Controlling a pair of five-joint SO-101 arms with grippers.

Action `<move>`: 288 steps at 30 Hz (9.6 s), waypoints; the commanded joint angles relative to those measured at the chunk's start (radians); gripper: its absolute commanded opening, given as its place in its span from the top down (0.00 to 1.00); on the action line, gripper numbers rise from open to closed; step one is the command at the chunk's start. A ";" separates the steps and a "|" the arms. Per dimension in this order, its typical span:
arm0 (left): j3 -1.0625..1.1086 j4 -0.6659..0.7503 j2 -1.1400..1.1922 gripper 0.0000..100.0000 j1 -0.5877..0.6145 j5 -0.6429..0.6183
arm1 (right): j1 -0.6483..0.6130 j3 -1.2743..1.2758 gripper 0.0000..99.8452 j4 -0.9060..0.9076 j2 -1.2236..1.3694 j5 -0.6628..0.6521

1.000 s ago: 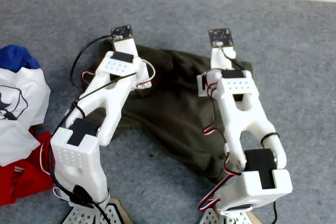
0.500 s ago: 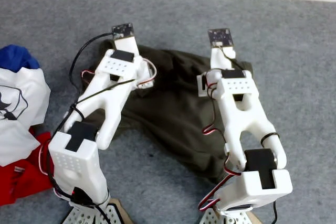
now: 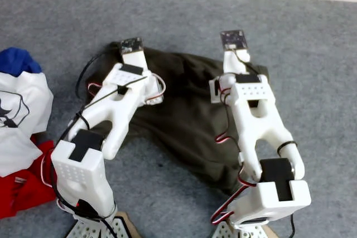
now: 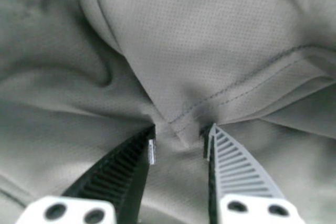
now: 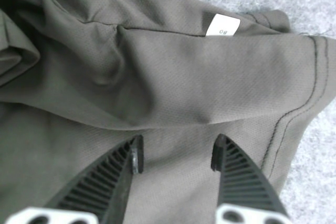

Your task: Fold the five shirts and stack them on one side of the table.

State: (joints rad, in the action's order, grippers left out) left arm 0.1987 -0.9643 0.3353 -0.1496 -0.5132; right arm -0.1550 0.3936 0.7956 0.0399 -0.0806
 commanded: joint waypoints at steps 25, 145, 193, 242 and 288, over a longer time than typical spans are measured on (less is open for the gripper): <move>-0.139 0.063 0.007 0.99 -0.061 0.003 | 0.010 -0.002 0.78 -0.013 -0.005 -0.011; 0.621 -0.325 -1.047 0.99 0.374 0.468 | 0.084 -0.529 0.81 0.101 0.374 -0.005; 0.483 -0.110 -1.055 0.99 0.328 0.164 | 0.214 -1.109 0.99 0.699 0.366 -0.083; -0.409 0.203 -1.056 0.99 0.642 -0.110 | 0.213 -1.122 0.99 0.398 -0.565 -0.133; -0.430 0.641 -0.177 0.99 0.555 -0.101 | 0.130 -0.716 0.99 -0.246 0.099 -0.166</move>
State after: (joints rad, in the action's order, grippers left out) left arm -0.2186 -0.3629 0.1389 0.4166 -0.6191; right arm -0.0245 -0.3015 0.6252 0.1105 -0.2355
